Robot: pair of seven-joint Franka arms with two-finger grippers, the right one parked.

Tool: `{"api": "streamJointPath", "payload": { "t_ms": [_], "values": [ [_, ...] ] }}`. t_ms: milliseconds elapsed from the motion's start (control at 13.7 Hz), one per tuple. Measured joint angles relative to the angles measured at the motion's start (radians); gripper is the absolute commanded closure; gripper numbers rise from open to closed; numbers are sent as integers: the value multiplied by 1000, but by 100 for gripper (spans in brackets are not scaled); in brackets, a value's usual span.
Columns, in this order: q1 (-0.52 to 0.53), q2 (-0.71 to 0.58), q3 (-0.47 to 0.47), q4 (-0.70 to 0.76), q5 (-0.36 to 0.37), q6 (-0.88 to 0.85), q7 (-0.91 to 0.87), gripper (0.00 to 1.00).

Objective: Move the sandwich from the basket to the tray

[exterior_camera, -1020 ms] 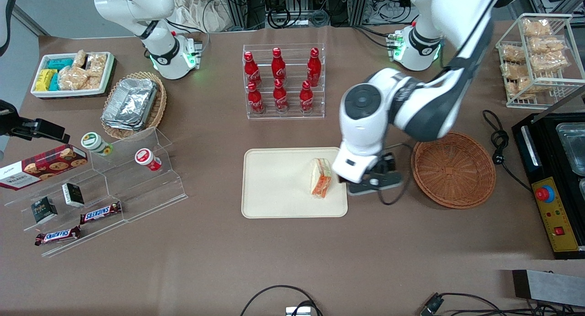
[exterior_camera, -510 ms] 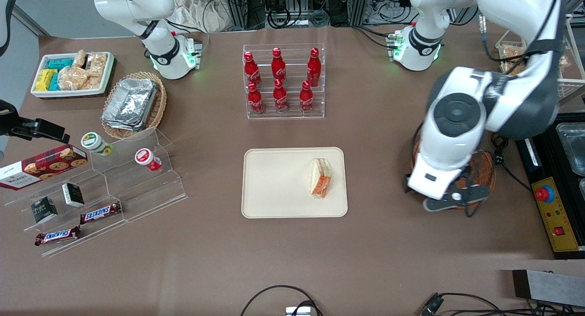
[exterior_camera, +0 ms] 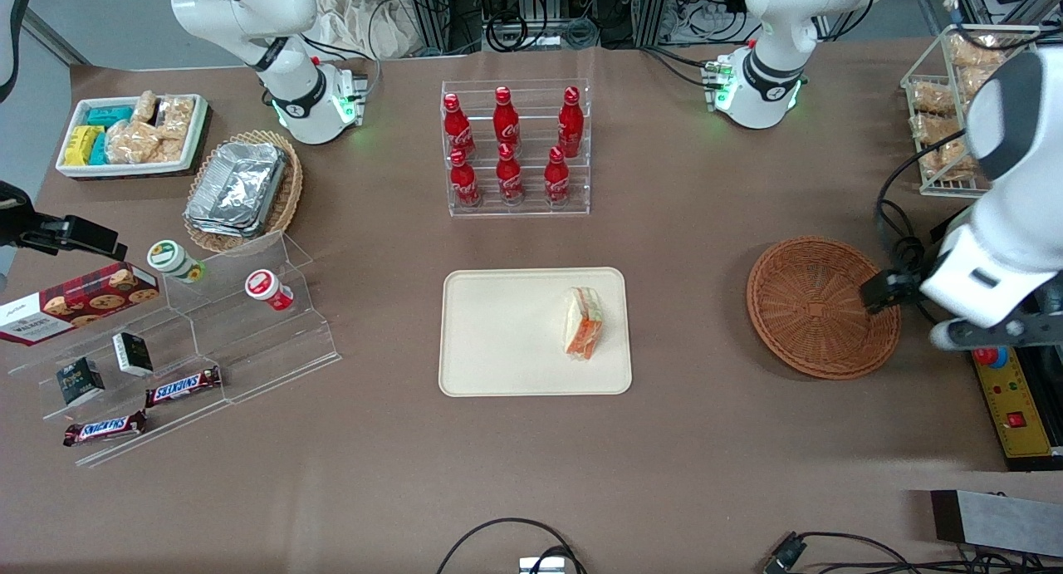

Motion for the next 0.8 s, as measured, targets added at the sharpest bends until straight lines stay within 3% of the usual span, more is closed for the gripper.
{"api": "streamJointPath", "payload": {
  "t_ms": [219, 801],
  "values": [
    [-31, -103, 70, -63, -26, -42, 91, 0],
    [-45, -258, 75, -120, -61, -81, 113, 0]
  ]
}}
